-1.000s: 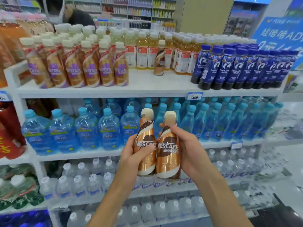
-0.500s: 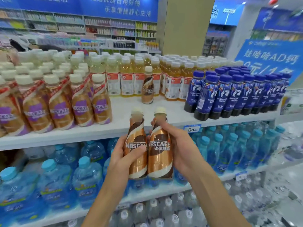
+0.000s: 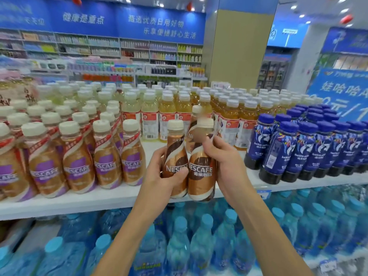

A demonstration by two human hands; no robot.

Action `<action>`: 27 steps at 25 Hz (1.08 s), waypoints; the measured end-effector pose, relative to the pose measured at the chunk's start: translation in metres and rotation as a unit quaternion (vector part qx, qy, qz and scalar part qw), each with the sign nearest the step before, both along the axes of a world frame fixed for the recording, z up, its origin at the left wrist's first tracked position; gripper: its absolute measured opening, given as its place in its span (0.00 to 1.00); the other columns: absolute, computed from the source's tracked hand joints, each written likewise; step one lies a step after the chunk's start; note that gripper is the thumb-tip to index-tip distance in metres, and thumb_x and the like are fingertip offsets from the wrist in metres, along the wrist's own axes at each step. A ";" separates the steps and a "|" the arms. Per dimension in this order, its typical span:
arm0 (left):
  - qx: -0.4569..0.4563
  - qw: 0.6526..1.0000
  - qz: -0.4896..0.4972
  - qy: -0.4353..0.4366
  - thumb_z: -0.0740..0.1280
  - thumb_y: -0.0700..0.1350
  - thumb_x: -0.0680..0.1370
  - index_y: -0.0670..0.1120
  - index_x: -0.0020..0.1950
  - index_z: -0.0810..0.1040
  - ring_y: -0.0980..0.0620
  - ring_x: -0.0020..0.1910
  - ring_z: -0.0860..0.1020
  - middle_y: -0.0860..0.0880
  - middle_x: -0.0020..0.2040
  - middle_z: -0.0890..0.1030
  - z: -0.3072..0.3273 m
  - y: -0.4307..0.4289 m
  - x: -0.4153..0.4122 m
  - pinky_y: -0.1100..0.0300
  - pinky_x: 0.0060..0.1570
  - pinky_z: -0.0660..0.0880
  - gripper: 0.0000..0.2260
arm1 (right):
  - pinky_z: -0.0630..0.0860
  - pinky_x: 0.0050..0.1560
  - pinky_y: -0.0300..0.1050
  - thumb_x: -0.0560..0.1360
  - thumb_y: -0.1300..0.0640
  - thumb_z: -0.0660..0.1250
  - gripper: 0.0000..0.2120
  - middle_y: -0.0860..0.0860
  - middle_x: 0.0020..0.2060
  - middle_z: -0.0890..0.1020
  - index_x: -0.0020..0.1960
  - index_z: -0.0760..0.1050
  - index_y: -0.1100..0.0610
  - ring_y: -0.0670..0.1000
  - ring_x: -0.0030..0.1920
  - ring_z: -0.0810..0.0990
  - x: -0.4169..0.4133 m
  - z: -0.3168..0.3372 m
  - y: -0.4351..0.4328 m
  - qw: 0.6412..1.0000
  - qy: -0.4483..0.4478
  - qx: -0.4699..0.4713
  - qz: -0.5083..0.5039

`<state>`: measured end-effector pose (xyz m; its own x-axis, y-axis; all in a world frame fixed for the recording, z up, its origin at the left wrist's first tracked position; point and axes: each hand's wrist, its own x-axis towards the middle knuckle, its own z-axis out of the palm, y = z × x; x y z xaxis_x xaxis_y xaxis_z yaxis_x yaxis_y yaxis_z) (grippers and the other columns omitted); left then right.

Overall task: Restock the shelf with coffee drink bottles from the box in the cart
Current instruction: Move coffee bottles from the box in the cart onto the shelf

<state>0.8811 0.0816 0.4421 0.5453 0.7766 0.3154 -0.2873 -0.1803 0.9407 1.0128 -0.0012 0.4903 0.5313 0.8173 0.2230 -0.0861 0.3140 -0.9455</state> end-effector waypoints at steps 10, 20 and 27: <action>0.046 0.996 0.056 0.055 0.72 0.34 0.76 0.60 0.64 0.71 0.66 0.57 0.79 0.67 0.55 0.82 -0.016 0.022 0.029 0.71 0.52 0.75 0.25 | 0.78 0.62 0.48 0.83 0.58 0.61 0.11 0.44 0.53 0.86 0.58 0.79 0.47 0.43 0.57 0.83 0.035 -0.022 0.029 0.994 -0.108 -0.028 0.007; 0.077 0.974 0.159 0.139 0.77 0.47 0.73 0.68 0.63 0.72 0.67 0.58 0.78 0.62 0.60 0.80 -0.029 0.017 0.021 0.67 0.56 0.75 0.25 | 0.79 0.61 0.44 0.69 0.50 0.80 0.29 0.39 0.57 0.81 0.65 0.72 0.41 0.37 0.58 0.79 0.038 -0.070 0.009 0.958 -0.253 -0.118 -0.065; 0.065 0.965 0.167 0.193 0.76 0.45 0.74 0.61 0.62 0.74 0.69 0.50 0.79 0.67 0.49 0.80 -0.015 0.032 0.043 0.72 0.50 0.74 0.21 | 0.78 0.58 0.41 0.69 0.48 0.80 0.29 0.37 0.58 0.80 0.65 0.70 0.38 0.36 0.56 0.78 0.053 -0.073 0.019 0.945 -0.266 -0.151 -0.114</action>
<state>0.9238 0.1140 0.4275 0.3681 0.8969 0.2451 0.1746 -0.3256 0.9293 1.0656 0.0178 0.4175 0.5796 0.7644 0.2826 0.4643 -0.0248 -0.8853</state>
